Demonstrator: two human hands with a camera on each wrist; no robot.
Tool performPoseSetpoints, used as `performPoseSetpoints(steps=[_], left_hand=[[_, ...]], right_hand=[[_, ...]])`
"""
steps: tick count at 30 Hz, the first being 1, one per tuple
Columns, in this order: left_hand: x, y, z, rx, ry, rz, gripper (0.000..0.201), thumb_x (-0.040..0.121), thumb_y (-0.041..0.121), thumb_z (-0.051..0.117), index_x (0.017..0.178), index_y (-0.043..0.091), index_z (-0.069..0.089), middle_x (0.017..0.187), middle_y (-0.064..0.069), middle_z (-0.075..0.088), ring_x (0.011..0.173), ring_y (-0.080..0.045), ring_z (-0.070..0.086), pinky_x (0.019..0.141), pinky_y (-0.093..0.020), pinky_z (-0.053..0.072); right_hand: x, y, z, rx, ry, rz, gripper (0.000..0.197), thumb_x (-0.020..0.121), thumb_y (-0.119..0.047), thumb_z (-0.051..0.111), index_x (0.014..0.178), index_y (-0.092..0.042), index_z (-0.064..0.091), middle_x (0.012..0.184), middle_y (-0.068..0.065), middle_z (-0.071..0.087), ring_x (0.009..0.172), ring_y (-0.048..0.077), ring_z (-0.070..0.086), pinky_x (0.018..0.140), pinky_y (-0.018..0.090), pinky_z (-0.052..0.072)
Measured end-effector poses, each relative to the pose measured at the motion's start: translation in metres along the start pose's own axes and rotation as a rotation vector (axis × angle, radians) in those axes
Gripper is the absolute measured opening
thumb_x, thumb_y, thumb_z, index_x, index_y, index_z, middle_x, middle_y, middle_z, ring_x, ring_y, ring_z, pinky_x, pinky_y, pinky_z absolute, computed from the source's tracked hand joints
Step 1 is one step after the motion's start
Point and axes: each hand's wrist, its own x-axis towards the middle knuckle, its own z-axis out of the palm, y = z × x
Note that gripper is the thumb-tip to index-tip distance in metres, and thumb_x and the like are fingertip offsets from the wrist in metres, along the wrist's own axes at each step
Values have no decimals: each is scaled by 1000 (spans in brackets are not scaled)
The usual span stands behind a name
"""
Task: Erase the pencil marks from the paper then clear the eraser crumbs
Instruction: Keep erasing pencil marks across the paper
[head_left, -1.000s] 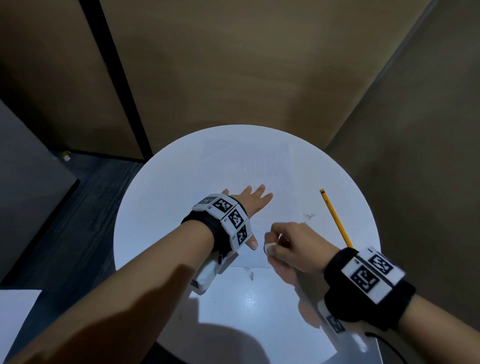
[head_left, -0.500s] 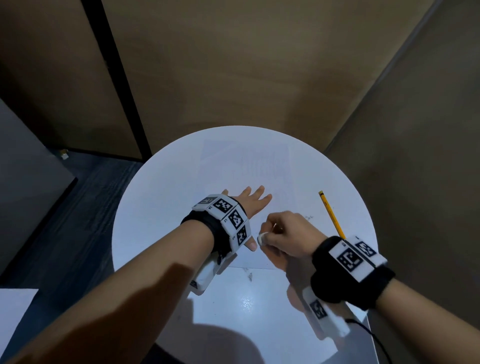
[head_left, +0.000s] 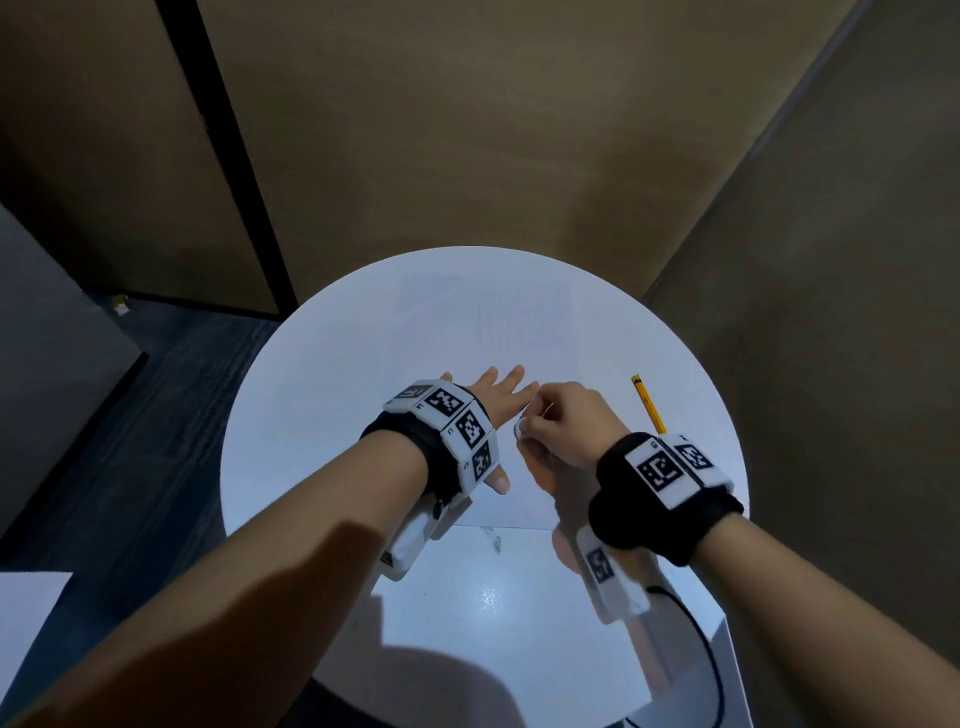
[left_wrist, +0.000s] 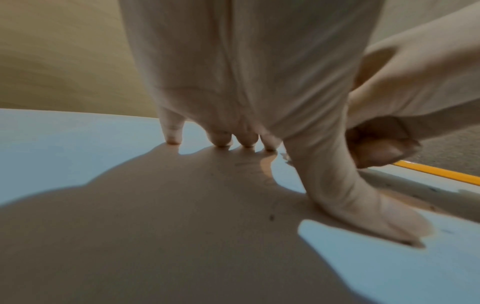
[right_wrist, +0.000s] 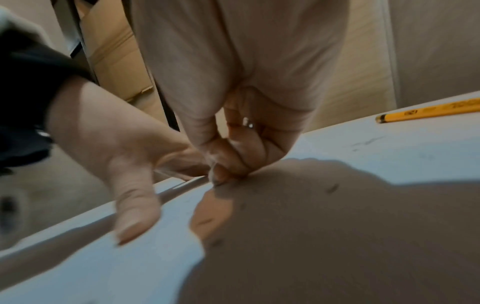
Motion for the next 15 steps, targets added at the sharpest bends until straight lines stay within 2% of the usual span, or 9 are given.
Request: performPoseSetpoints(steps=[2,6,8,10,12,15], left_hand=[[0,0,0,9,-5,-2,122,73,41,79,151,24,-13,157,1,-23,145,-26,-13,110,-66,6],[0,-1,1,37,-13,-5,121,75,43,76,150,23,-16,156,2,-24,145,-24,-14,111,-64,6],[2,-2,1,35,-14,-2,121,74,43,77,149,24,-16,156,2,-25,145,-24,-14,111,-65,6],[4,-4,2,20,-7,3,123,73,43,78,149,24,-16,156,2,-25,145,-25,-15,110,-65,6],[6,-6,5,4,11,15,125,71,46,79,150,25,-16,156,2,-24,145,-25,-15,109,-66,6],[6,-8,6,7,8,15,125,71,47,78,150,25,-16,156,2,-24,145,-24,-15,109,-66,5]], right_hand=[[-7,2,4,17,-7,-4,17,87,-15,58,72,-17,52,73,-3,56,68,11,52,50,6,33],[-26,5,6,-29,-207,-58,12,87,-19,60,76,-18,55,68,-12,54,60,-2,49,51,8,34],[-15,6,-1,-32,-169,-31,7,86,-18,60,80,-15,59,74,-6,60,64,4,52,54,11,36],[1,8,-6,-34,-34,21,7,87,-19,60,84,-13,60,86,2,63,75,12,53,56,17,37],[4,9,-6,13,47,50,9,87,-19,61,82,-12,58,87,5,63,77,14,53,55,14,37],[-17,10,-1,-25,-88,-15,14,88,-21,59,76,-18,54,75,-5,58,64,4,51,51,8,37]])
